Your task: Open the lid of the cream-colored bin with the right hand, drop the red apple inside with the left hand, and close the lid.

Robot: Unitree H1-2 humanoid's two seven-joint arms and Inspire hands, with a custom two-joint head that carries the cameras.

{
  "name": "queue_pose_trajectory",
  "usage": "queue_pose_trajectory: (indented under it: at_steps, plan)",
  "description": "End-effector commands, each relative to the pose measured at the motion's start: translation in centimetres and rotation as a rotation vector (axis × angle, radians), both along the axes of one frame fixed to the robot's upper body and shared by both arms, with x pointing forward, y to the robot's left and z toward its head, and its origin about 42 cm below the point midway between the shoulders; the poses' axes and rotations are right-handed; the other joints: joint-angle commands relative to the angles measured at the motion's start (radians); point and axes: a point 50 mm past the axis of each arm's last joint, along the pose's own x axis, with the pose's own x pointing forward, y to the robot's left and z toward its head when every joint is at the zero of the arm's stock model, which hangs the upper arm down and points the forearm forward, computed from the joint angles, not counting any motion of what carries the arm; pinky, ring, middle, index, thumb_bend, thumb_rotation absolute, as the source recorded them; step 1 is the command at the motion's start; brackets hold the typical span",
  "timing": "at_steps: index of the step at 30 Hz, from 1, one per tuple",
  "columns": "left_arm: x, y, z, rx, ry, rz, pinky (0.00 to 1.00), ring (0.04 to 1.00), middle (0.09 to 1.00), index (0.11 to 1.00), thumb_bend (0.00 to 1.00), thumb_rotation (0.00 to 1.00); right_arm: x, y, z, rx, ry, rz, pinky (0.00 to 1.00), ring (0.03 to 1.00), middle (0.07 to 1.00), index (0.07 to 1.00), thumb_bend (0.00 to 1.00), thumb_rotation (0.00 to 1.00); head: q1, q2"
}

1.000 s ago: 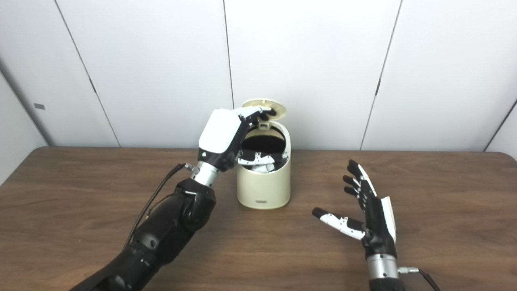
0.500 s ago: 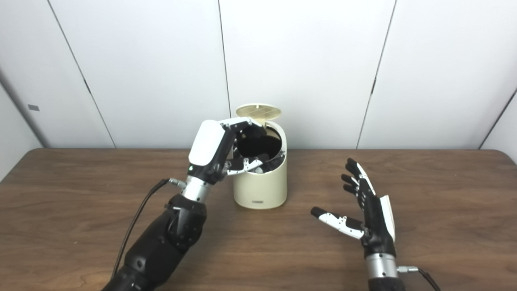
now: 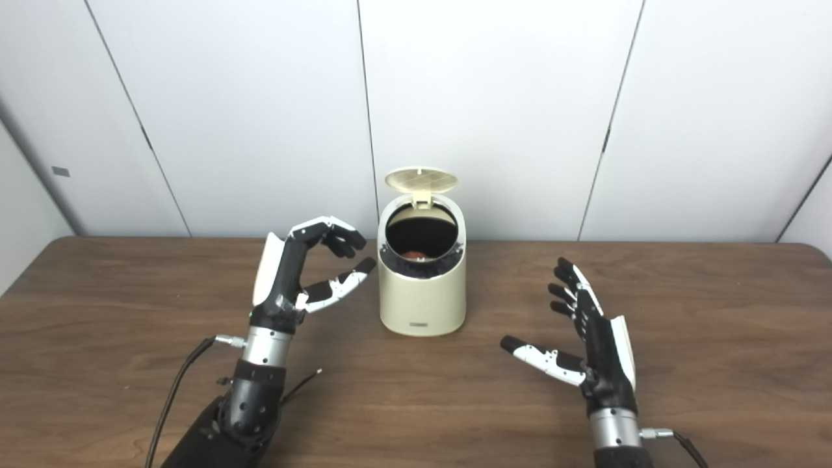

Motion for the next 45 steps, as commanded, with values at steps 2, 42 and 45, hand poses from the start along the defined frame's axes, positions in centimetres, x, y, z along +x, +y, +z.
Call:
queue_pose_trajectory:
  at_steps: [2,42,45]
  plan:
    - [-0.2,1.6,1.6,-0.124,0.034,-0.089,0.53,0.661,0.718,0.640,0.60,0.12,0.7,-0.3,1.9,-0.003,-0.100,0.021,0.78,0.839,0.897,0.900,0.75,0.22,0.005,-0.002]
    - [-4.9,5.6,-5.3,-0.142,0.378,-0.142,0.62,0.750,0.820,0.868,0.70,0.18,10.6,6.1,22.6,-0.686,-0.305,0.262,0.79,0.885,0.896,0.882,0.64,0.60,-0.037,-0.061]
    - [-4.9,5.5,-5.2,-0.138,0.379,-0.141,0.60,0.745,0.821,0.862,0.69,0.15,11.0,6.7,23.3,-0.729,-0.300,0.255,0.80,0.900,0.901,0.884,0.66,0.63,-0.036,-0.061]
